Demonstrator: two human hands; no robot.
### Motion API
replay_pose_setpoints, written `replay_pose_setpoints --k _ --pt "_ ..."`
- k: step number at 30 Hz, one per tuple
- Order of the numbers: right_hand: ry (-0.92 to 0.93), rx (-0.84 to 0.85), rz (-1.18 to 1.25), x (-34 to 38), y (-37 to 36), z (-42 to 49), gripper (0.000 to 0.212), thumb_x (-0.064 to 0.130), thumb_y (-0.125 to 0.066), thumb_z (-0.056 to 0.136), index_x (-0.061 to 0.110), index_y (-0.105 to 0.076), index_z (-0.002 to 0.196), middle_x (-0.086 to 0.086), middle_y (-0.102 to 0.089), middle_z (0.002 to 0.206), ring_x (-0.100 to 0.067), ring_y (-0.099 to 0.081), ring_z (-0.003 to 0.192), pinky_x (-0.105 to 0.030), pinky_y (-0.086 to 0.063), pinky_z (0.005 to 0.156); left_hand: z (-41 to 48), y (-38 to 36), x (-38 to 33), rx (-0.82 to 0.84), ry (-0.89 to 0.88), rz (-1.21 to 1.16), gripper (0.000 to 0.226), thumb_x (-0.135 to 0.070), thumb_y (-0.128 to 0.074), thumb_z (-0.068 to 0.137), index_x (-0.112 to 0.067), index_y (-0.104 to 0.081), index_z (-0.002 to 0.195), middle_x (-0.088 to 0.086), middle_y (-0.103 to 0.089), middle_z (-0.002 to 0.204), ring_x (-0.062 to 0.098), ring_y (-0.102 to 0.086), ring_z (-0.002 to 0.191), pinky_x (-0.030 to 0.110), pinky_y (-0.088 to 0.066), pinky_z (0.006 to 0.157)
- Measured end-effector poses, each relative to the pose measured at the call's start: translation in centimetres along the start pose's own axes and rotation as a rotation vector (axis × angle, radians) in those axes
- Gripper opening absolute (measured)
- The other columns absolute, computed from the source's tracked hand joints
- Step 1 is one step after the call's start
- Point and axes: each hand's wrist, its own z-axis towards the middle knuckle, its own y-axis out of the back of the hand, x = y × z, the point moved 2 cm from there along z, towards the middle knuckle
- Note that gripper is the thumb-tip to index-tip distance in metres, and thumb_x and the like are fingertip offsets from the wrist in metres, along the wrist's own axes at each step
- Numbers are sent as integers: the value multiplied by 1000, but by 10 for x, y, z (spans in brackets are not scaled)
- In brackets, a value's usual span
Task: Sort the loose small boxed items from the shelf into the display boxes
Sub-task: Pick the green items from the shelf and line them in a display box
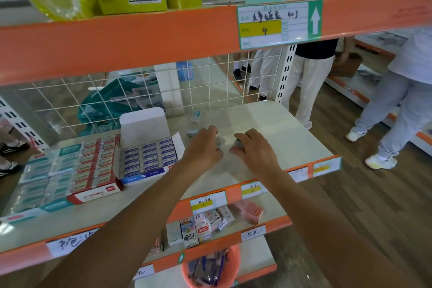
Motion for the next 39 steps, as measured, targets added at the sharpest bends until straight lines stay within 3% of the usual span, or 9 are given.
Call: replay_pose_setpoints --k 5,9,14,20,22,27,31,36,39 --pt "5 -83 208 31 8 6 33 18 -77 79 1 -64 105 -14 -57 97 -30 -63 71 -35 -51 61 -9 31 17 -131 7 -153 21 -18 -69 77 -21 -56 94 -5 -56 96 13 -58 83 24 -43 69" --pt "-6 -130 370 63 8 21 24 8 -72 80 3 -60 100 -6 -52 100 -17 -62 76 -36 -55 74 -21 54 40 -186 64 -176 22 -20 -65 78 -25 -48 91 -2 -52 97 15 -51 81 24 -38 70" --pt "-59 -153 467 101 -8 40 27 4 -75 73 4 -58 94 -12 -56 92 -29 -60 78 -46 -55 71 -38 79 77 -242 132 -172 22 -23 -67 78 -25 -52 95 -3 -56 99 15 -54 89 26 -45 76" --pt "4 -62 432 153 -26 55 24 1 -73 74 9 -65 95 -6 -61 92 -15 -56 76 -5 -35 64 -53 106 118 -341 149 -250 22 -23 -69 81 -23 -50 94 -5 -57 99 10 -56 85 15 -44 65" --pt "28 -5 428 166 -35 60 23 5 -73 75 13 -67 96 -5 -64 92 -16 -61 80 -10 -42 68 -57 111 129 -359 161 -262 24 -26 -70 83 -21 -51 97 -5 -59 101 10 -57 88 10 -44 65" --pt "2 24 434 196 -43 64 28 8 -76 76 14 -65 101 -7 -64 102 -19 -65 89 -25 -52 77 -70 124 155 -345 161 -286 37 -19 -73 81 -17 -51 110 0 -61 116 17 -60 104 21 -52 80" --pt "-11 48 450 223 -48 62 29 9 -76 79 14 -61 103 -9 -63 111 -22 -63 99 -37 -55 86 -79 133 183 -323 189 -319 39 -6 -74 74 -17 -47 101 -5 -54 97 12 -53 87 6 -38 51" --pt "3 62 430 254 -59 61 28 13 -75 80 12 -61 105 -8 -59 113 -21 -59 101 -22 -47 81 -89 142 215 -287 181 -355 37 1 -72 72 -17 -49 95 -2 -54 90 15 -55 82 20 -48 59" --pt "30 57 452 267 -65 63 27 15 -77 80 13 -62 101 -6 -59 108 -19 -61 93 -28 -53 76 -94 146 236 -258 211 -356 35 -2 -74 75 -21 -49 92 -3 -57 91 15 -58 83 19 -53 62"
